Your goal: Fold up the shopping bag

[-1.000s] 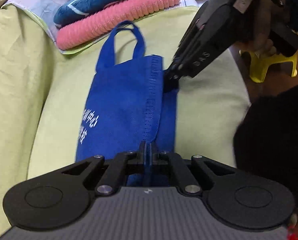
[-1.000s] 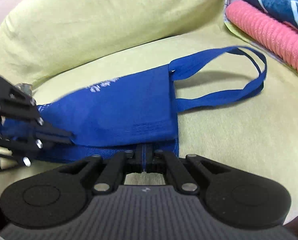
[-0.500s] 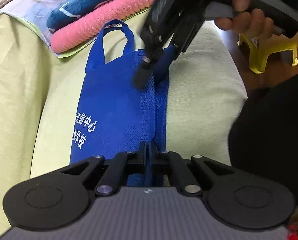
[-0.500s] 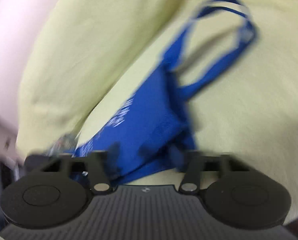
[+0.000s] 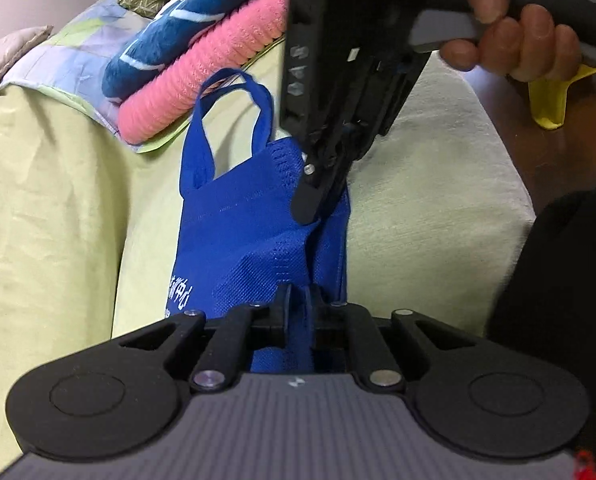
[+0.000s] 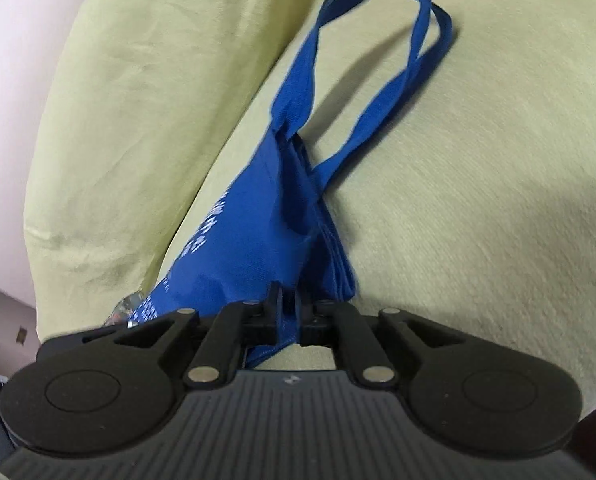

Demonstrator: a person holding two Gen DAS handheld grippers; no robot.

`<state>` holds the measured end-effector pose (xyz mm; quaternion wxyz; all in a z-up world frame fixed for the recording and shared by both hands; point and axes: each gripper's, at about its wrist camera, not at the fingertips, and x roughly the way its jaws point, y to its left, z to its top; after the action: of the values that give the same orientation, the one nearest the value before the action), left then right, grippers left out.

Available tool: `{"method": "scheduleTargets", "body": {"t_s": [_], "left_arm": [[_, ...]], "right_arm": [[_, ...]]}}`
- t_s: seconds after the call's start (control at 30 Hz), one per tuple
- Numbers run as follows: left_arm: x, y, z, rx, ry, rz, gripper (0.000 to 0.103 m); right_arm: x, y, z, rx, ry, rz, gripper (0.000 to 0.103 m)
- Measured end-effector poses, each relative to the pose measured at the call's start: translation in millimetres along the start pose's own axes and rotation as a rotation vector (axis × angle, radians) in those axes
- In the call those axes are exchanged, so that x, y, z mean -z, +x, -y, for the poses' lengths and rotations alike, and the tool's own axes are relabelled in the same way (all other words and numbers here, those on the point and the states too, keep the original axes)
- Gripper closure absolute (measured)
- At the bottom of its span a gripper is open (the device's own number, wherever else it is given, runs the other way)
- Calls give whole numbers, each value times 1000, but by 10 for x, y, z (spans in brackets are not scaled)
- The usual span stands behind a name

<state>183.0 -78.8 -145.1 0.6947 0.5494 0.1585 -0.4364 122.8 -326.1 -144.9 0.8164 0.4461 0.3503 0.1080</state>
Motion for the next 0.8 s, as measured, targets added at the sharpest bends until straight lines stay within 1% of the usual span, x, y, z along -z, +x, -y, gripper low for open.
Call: {"method": "scheduleTargets", "body": {"t_s": [0.03,0.07,0.1,0.13,0.17,0.2,0.23,0.3,0.33,0.37,0.4,0.47,0.53,0.57,0.6,0.63,0.67,0.7,0.8], "left_arm": [[19,-5,-19,8,-4,0,94],[40,-14,-29,14,-1,0,94],[55,-22,-34,17,4,1,94],[64,-27,-34,17,11,2,93],[66,-34,-31,13,17,3,92],[61,-42,-26,5,24,3,84],[50,-56,-21,-2,30,4,81],[24,-107,-3,-17,38,22,58],[3,-128,5,-26,41,34,53],[-23,-136,13,-32,46,46,45],[-47,-129,23,-38,53,53,43],[-95,-86,56,-41,73,53,43],[-122,-31,82,-52,87,44,47],[-129,2,75,-57,89,37,66],[-129,35,54,-55,85,24,96],[-124,58,31,-44,78,11,100],[-111,60,24,-41,83,15,103],[-94,47,37,-47,102,25,103],[-56,-3,81,-29,158,38,103]], "right_arm": [[5,-19,-7,-4,-26,-1,97],[11,-39,-14,-7,-52,-3,96],[26,-51,-30,-2,-89,-6,97],[46,-58,-66,20,-124,-6,103],[59,-46,-99,52,-155,-6,103],[55,-31,-148,69,-179,-7,103],[51,-16,-197,85,-203,-9,103],[53,10,-289,121,-246,-14,103],[59,21,-332,141,-264,-19,103],[59,41,-374,150,-281,-20,103],[59,61,-417,159,-297,-21,103],[71,44,-398,155,-291,-14,103],[91,-2,-338,143,-267,-2,103],[107,-13,-332,144,-266,1,103],[116,-23,-341,150,-269,3,103],[131,-35,-357,157,-283,4,103],[146,-48,-373,164,-296,5,103],[161,-56,-383,169,-303,8,103],[180,-65,-367,168,-291,20,103]]}}
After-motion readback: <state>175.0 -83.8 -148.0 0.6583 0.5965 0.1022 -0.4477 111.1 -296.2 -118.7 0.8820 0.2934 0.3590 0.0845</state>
